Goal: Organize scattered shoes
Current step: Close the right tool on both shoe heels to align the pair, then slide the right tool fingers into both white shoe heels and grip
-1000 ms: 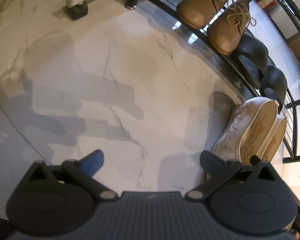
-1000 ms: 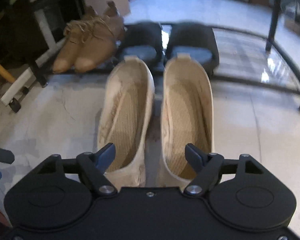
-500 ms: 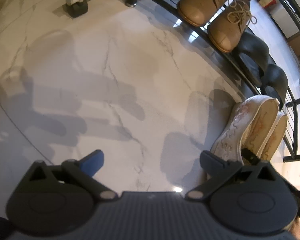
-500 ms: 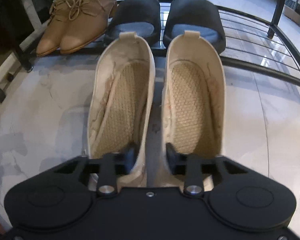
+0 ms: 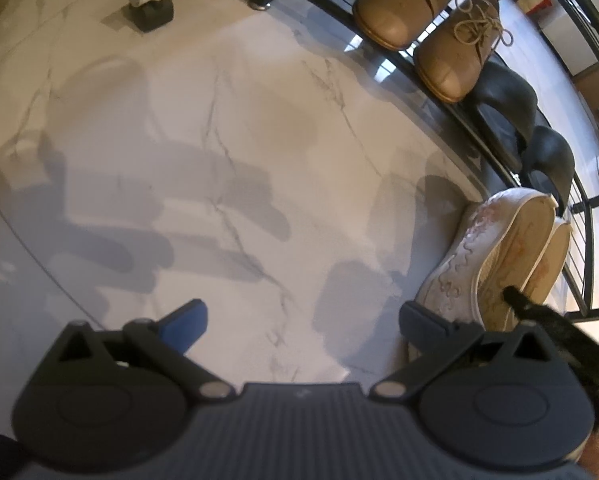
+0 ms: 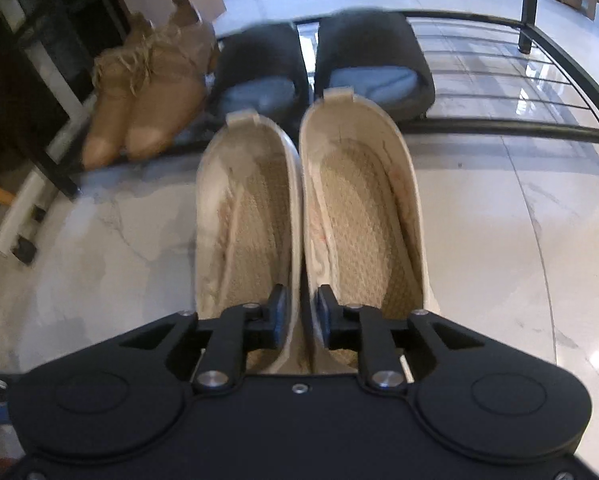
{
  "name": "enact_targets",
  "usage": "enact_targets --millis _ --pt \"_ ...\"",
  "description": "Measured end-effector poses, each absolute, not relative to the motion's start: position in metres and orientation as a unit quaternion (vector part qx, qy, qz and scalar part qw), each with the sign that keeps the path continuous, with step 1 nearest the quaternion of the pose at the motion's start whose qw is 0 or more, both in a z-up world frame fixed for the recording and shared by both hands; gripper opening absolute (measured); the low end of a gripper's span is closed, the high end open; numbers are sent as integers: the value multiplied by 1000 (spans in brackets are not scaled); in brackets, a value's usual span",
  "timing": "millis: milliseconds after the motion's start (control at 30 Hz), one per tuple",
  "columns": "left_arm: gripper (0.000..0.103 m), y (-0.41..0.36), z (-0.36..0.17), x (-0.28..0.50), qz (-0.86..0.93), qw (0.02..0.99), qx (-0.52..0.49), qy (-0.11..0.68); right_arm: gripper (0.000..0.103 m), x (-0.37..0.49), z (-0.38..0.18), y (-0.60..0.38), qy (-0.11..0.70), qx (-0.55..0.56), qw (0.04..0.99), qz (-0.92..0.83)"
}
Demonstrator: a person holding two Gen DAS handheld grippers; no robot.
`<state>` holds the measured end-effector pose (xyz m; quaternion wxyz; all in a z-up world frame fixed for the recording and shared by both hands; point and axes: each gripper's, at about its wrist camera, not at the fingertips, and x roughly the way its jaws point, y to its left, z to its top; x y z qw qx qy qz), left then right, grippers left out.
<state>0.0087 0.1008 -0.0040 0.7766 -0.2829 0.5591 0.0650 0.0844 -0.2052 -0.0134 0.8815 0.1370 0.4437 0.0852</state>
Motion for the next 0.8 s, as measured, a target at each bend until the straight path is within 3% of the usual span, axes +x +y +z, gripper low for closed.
enact_targets --millis 33,67,200,433,800 --pt "102 101 -4 9 65 776 -283 559 78 84 -4 -209 436 137 886 84" --pt "102 101 -4 9 64 776 -284 559 101 82 3 -213 430 130 890 78" --pt "102 101 -4 8 62 776 -284 559 103 75 11 -229 446 95 887 71" --pt "102 102 -4 8 62 776 -287 559 103 77 -31 -231 527 115 839 65" --pt "102 102 -4 8 60 776 -286 560 103 84 -45 -209 515 117 847 69"
